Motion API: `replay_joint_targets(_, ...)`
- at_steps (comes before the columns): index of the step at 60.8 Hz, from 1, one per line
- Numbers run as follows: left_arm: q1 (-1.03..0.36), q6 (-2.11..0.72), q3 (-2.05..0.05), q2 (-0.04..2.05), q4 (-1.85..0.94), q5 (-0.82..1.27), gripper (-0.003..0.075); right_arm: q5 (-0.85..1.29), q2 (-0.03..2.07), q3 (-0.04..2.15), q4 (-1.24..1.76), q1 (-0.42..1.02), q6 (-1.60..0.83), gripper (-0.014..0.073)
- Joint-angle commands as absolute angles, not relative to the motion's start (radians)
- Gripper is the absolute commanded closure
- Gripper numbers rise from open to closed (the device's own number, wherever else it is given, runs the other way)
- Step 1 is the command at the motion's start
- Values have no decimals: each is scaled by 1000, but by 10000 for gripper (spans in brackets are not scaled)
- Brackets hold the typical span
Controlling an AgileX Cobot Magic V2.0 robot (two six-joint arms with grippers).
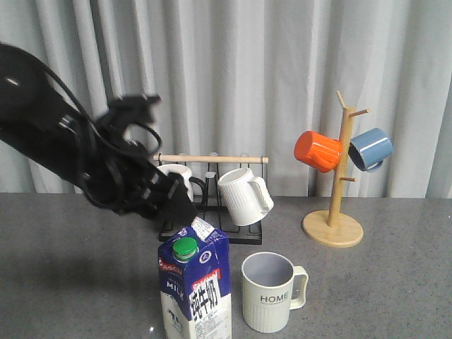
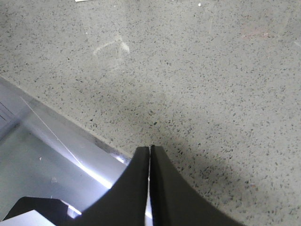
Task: Place milk next to cup
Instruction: 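Set the carton down beside the mug and open the left gripper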
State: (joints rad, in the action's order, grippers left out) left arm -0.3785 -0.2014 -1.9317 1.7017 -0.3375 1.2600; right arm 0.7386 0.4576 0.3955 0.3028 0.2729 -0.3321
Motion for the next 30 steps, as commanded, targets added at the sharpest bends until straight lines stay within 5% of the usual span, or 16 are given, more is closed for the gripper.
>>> replay_joint_targets(1,-383,-178,-1960,1570,-365,1249,258,634,461,420,311,271,-333,599)
replay_joint_targets(17,-383,-199,-1959,1362,-351,1249,718,471,461,420,311,271,-286,599)
replay_joint_targets(30,-383,-212,-1861,1177,-264,1201,728,468,461,420,315,271,-286,599)
